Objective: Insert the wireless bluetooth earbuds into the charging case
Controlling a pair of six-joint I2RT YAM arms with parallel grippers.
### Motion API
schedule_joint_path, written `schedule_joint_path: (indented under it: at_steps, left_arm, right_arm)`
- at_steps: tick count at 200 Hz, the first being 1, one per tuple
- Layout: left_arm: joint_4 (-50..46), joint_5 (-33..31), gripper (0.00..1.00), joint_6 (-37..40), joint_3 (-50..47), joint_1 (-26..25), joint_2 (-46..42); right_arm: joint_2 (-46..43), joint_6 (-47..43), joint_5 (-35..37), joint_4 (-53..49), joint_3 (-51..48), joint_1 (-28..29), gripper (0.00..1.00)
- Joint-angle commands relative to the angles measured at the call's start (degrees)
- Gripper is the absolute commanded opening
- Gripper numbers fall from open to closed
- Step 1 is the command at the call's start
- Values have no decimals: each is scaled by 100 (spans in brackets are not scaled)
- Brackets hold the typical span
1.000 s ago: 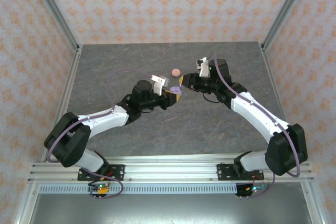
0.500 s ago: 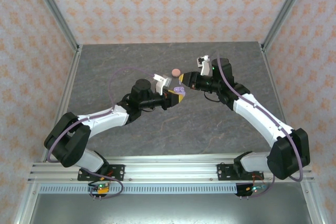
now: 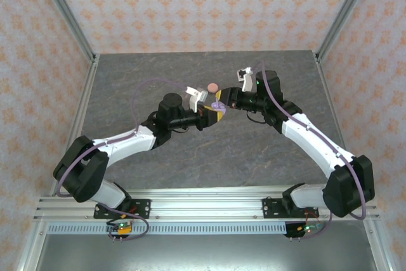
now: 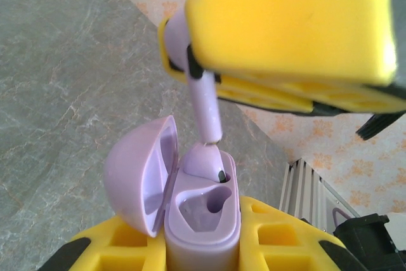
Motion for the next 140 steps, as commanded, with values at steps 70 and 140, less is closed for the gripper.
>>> schedule_joint_path:
  at_steps: [70, 140]
  left_arm:
    - [-89, -413, 16, -179, 300, 44, -235]
    - [-130, -283, 17, -165, 352, 42, -329]
  right_arm:
    - [-199, -307, -71, -84, -97, 6, 21]
    - [-207, -416, -128, -190, -103, 4, 21]
